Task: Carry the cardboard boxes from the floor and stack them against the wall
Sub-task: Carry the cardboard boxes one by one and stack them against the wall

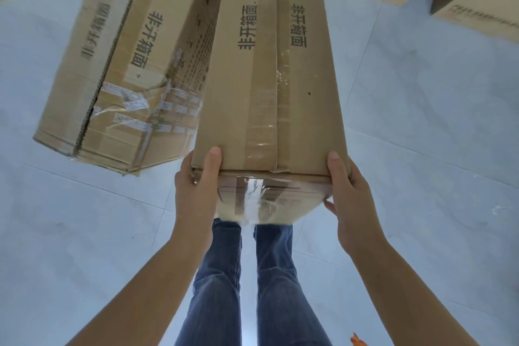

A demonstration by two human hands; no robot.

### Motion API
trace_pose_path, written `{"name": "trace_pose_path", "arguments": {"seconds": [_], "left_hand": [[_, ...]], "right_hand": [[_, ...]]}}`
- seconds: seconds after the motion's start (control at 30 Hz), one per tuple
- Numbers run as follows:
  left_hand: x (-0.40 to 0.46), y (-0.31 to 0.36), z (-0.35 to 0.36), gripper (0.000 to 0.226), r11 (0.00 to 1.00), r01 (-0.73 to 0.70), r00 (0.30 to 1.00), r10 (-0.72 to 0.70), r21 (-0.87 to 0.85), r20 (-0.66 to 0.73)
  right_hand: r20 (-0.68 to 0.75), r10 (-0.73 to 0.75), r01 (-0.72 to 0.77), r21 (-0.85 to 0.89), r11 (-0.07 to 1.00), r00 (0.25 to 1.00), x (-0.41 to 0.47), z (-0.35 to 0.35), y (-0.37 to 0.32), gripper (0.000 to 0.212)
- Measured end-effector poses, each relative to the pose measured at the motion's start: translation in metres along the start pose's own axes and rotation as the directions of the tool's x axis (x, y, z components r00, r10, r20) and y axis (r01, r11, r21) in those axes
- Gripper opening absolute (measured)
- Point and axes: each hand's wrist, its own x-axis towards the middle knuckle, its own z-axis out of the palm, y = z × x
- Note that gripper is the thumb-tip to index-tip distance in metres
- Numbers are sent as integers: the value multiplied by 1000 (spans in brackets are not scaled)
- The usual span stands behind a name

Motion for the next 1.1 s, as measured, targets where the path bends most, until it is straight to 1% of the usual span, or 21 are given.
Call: {"name": "trace_pose_path", "arguments": {"seconds": [0.03, 0.1, 0.17, 0.23, 0.3, 0.33, 0.37, 0.43, 0.53, 0.67, 0.7, 0.77, 0.8, 0.83, 0.9, 0.93, 1.0, 1.03, 1.1], "left_hand": [[-3, 9, -1, 39, 1000, 3, 1000, -3, 6, -5], [-3, 26, -3, 22, 999, 23, 999, -24, 32, 25], [5, 40, -4, 20, 996, 72, 995, -75, 46, 61], [14, 57, -5, 30, 988, 153, 981, -154, 24, 119], [24, 73, -3, 49, 977, 211, 961, -213, 33, 175], [27, 80, -1, 51, 976, 214, 960, -219, 46, 177], [30, 84, 1, 45, 978, 198, 965, -205, 58, 166], [33, 91, 4, 25, 986, 150, 979, -159, 71, 131], [30, 92, 1, 22, 993, 90, 986, -100, 78, 135], [6, 89, -21, 9, 992, 79, 983, -95, 102, 156], [-3, 90, -27, 12, 991, 73, 980, -92, 111, 176], [-28, 95, -39, 27, 988, 58, 970, -89, 142, 224], [-39, 96, -44, 29, 986, 61, 968, -96, 152, 233], [-51, 97, -49, 27, 987, 70, 967, -103, 146, 232], [-71, 93, -55, 9, 990, 80, 969, -104, 113, 224], [-83, 90, -58, 10, 991, 82, 969, -104, 106, 222], [-108, 82, -61, 33, 993, 77, 969, -97, 93, 228], [-121, 77, -62, 36, 994, 63, 969, -81, 85, 235], [-149, 65, -63, 25, 998, 31, 972, -43, 54, 233]], "right_hand": [[0, -2, 2, 2, 1000, 1000, -6, 1, -7, 9], [28, 48, -48, 23, 999, 998, -13, 6, -19, 5], [70, 139, -146, 102, 984, 988, -13, 12, -28, 12], [92, 192, -206, 178, 962, 977, -11, 22, -39, 18], [72, 180, -191, 196, 962, 981, -8, 33, -48, 23], [51, 163, -170, 196, 966, 985, -6, 39, -52, 24], [30, 145, -148, 193, 970, 989, -4, 43, -56, 21], [-7, 125, -122, 189, 974, 992, -1, 48, -61, 12], [-48, 122, -113, 172, 979, 991, -7, 46, -62, 16], [-94, 134, -119, 150, 982, 987, -40, 41, -56, 19], [-106, 136, -120, 143, 982, 985, -52, 39, -56, 20], [-122, 133, -118, 128, 985, 983, -78, 35, -56, 21], [-125, 127, -112, 118, 987, 984, -91, 32, -56, 23], [-128, 120, -106, 108, 988, 985, -104, 28, -56, 26], [-144, 102, -90, 86, 992, 984, -129, 18, -54, 30], [-154, 93, -81, 81, 993, 984, -141, 12, -53, 32], [-165, 71, -58, 81, 995, 984, -163, -3, -47, 32], [-164, 55, -42, 80, 996, 985, -173, -12, -43, 31], [-154, 15, -3, 77, 997, 988, -192, -32, -34, 28]]}}
